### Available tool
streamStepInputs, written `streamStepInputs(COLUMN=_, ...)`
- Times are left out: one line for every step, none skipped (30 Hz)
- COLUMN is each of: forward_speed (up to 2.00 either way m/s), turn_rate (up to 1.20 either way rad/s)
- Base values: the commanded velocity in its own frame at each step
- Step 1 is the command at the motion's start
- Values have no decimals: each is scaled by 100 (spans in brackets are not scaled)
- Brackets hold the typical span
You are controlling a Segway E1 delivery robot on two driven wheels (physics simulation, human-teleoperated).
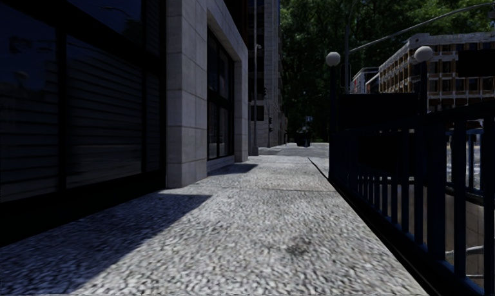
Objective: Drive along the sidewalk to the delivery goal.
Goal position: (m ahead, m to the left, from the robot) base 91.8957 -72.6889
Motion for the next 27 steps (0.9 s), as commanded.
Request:
streamStepInputs(forward_speed=200, turn_rate=-40)
streamStepInputs(forward_speed=200, turn_rate=-40)
streamStepInputs(forward_speed=200, turn_rate=-40)
streamStepInputs(forward_speed=200, turn_rate=-40)
streamStepInputs(forward_speed=200, turn_rate=-40)
streamStepInputs(forward_speed=200, turn_rate=-40)
streamStepInputs(forward_speed=200, turn_rate=-40)
streamStepInputs(forward_speed=200, turn_rate=-40)
streamStepInputs(forward_speed=200, turn_rate=-40)
streamStepInputs(forward_speed=200, turn_rate=-40)
streamStepInputs(forward_speed=200, turn_rate=-40)
streamStepInputs(forward_speed=200, turn_rate=-40)
streamStepInputs(forward_speed=200, turn_rate=-40)
streamStepInputs(forward_speed=200, turn_rate=-40)
streamStepInputs(forward_speed=200, turn_rate=-40)
streamStepInputs(forward_speed=200, turn_rate=-40)
streamStepInputs(forward_speed=200, turn_rate=-40)
streamStepInputs(forward_speed=200, turn_rate=-40)
streamStepInputs(forward_speed=200, turn_rate=-40)
streamStepInputs(forward_speed=200, turn_rate=-40)
streamStepInputs(forward_speed=200, turn_rate=0)
streamStepInputs(forward_speed=200, turn_rate=0)
streamStepInputs(forward_speed=200, turn_rate=0)
streamStepInputs(forward_speed=200, turn_rate=0)
streamStepInputs(forward_speed=200, turn_rate=0)
streamStepInputs(forward_speed=200, turn_rate=0)
streamStepInputs(forward_speed=200, turn_rate=0)
